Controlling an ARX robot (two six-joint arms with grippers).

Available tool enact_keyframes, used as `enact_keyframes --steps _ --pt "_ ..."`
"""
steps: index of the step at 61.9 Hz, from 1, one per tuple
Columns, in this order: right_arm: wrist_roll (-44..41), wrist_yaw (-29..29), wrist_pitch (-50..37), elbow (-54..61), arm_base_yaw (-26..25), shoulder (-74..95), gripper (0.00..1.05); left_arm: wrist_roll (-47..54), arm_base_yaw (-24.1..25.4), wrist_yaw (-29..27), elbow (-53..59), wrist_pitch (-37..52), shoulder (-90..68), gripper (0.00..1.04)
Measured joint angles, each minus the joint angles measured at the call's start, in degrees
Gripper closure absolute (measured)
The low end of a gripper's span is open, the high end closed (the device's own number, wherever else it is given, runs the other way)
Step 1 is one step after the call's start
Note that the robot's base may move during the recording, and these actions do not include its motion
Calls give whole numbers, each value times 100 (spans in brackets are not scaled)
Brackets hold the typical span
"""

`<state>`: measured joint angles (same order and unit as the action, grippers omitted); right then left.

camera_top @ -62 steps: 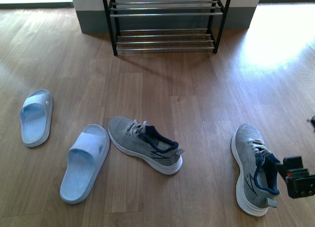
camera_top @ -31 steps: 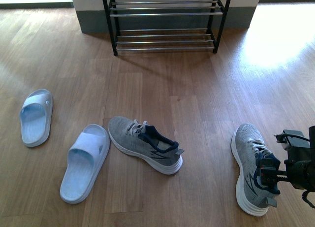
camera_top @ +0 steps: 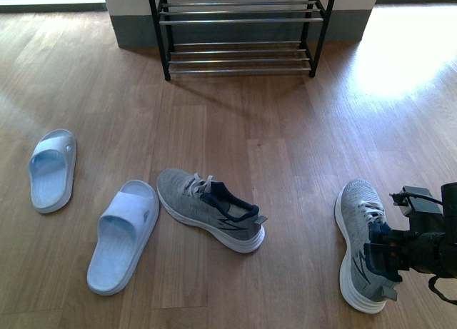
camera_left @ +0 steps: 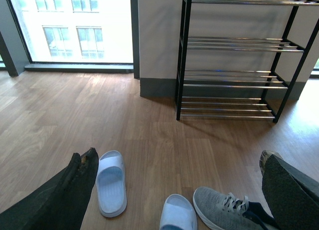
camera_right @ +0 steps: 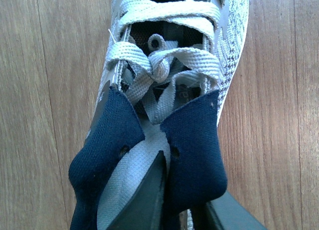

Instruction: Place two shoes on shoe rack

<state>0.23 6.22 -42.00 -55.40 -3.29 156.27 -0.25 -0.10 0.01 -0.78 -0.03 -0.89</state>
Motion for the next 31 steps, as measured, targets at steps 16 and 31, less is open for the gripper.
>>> enact_keyframes --steps 16,31 --pt "435 48 -699 1091 363 -1014 103 0 0 0 0 0 0 9" --pt "787 566 -199 2621 608 -4175 103 0 0 0 0 0 0 9"
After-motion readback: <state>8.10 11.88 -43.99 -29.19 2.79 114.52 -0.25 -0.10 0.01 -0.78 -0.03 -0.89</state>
